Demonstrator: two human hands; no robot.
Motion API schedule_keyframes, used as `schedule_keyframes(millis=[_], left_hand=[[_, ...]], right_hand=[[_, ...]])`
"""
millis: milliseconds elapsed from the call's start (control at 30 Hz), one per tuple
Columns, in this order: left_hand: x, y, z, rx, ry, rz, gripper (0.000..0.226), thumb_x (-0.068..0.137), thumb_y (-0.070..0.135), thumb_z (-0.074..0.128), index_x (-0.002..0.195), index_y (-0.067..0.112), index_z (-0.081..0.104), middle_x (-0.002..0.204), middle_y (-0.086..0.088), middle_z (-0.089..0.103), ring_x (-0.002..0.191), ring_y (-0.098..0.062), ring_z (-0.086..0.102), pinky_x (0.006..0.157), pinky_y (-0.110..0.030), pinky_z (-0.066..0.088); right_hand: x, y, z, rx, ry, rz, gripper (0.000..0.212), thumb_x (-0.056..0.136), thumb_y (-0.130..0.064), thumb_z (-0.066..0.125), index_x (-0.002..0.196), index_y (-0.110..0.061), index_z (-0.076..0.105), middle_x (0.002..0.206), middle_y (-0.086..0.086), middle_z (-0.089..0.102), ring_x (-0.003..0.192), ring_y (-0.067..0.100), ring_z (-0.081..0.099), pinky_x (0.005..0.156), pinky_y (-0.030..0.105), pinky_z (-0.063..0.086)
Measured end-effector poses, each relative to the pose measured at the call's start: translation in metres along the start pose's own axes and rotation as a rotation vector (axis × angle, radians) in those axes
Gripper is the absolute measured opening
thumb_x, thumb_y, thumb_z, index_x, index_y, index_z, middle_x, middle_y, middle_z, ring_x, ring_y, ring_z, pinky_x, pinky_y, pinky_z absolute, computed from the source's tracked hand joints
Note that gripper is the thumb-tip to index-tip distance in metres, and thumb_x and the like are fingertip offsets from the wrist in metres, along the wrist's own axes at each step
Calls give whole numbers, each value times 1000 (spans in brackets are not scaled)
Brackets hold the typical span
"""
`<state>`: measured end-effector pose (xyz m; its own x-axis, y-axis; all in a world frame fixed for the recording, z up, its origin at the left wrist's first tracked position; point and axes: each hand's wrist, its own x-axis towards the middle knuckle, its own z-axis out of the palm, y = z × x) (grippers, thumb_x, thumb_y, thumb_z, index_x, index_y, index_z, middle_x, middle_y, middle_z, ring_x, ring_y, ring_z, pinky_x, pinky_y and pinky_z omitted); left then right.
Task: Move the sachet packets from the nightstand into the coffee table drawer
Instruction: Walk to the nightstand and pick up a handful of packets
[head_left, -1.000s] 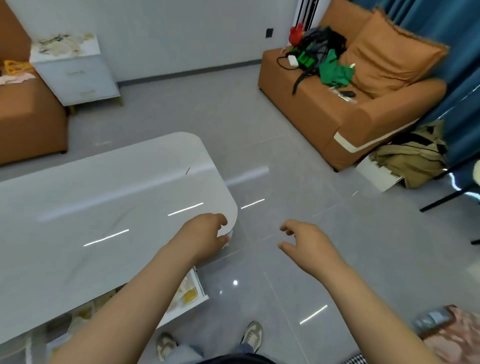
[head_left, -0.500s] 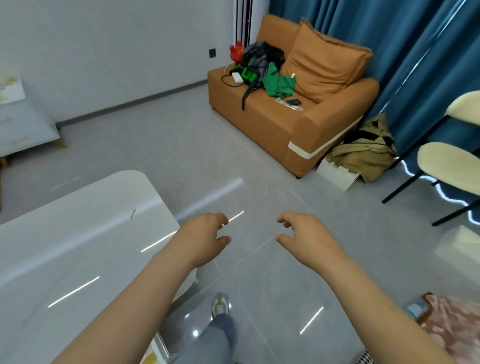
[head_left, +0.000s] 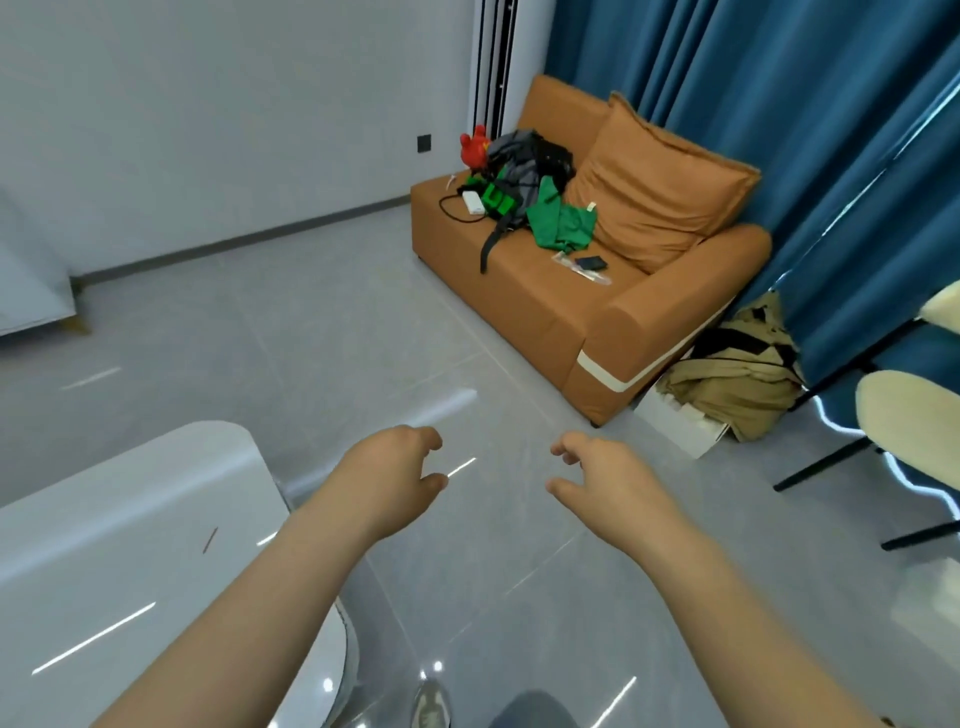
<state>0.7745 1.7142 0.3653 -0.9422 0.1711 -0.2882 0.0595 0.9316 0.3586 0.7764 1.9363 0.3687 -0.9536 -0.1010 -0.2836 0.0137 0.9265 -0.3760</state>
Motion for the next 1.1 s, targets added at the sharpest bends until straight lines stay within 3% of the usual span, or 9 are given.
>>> schedule_keyframes(millis=[133,600,1000,1100], left_hand=[[50,-6,-18,-3,-3,-41,45,94,36,52,137,23,45,134,5,53,123,-16,51,99,-27,41],[218,-27,-84,-96,122,-328,44,93,37,54,134,24,47,132,6,55,121,-15,52,100,-28,42],[305,-152,-152,-199,216,-572,44,93,37,53,135,24,46,133,6,55,121,-14,52,98,-28,43],[323,-197,-180,-223,237,-611,44,93,37,53,135,25,46,132,7,55,120,-14,53,97,-26,42]], right_hand=[[58,0,-17,-39,-14,-41,43,92,-30,57,133,-22,48,126,1,59,110,17,56,86,28,44],[297,-34,-93,-98,-97,-356,43,91,-27,57,133,-20,51,126,1,59,116,17,53,91,28,44],[473,-177,-81,-171,-232,-585,44,94,-29,55,136,-19,48,133,1,55,122,17,49,94,27,40],[510,-228,-75,-176,-259,-592,43,94,-30,55,135,-20,48,129,0,56,118,17,51,85,24,39]])
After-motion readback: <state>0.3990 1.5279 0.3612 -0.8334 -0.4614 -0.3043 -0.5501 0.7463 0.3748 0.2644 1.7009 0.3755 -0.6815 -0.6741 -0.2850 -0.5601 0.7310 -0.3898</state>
